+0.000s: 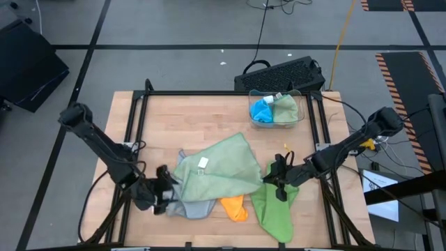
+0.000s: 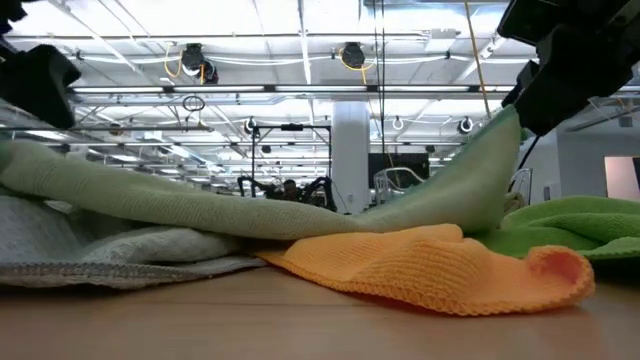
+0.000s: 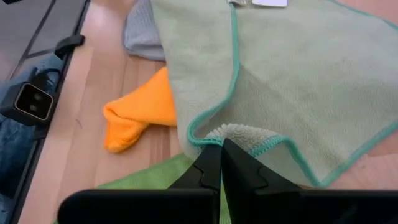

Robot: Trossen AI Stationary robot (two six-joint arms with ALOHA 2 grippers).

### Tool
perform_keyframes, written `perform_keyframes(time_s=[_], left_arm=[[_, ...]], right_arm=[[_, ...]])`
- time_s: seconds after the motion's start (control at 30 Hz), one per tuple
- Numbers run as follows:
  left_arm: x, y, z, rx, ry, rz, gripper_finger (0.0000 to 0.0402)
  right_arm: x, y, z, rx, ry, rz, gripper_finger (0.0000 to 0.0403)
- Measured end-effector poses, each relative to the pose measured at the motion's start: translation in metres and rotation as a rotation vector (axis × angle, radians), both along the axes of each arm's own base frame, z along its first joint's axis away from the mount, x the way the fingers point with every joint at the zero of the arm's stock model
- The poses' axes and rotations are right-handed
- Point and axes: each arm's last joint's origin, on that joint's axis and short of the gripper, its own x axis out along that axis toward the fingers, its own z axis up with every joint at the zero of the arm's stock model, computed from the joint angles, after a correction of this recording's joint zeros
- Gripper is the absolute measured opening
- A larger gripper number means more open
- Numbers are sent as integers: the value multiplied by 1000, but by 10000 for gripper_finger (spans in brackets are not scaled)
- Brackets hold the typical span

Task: Fold microfiber towels
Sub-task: Fold the light green microfiber towel

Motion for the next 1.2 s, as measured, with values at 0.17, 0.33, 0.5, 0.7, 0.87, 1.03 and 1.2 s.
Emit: perform_keyframes(time_s=[0.17,0.33,0.5,0.7,0.87,1.03,1.2], left_arm=[[-13,12,3,52,0,146,298],[-3,17,-4,116,-122,258,285],[17,25,-11,111,-144,324,292],[40,47,-20,28,-49,391,302],[53,59,-38,-64,127,374,294],[63,60,-52,-43,167,320,263],[66,56,-55,5,149,239,203]], right_arm=[[1,1,-3,2,8,-2,0],[1,1,-3,1,11,-2,0],[1,1,-3,11,13,-10,0],[1,1,-3,15,13,-14,0],[1,1,-3,13,14,-12,0],[1,1,-3,1,12,-2,0],[1,1,-3,-11,11,8,0]])
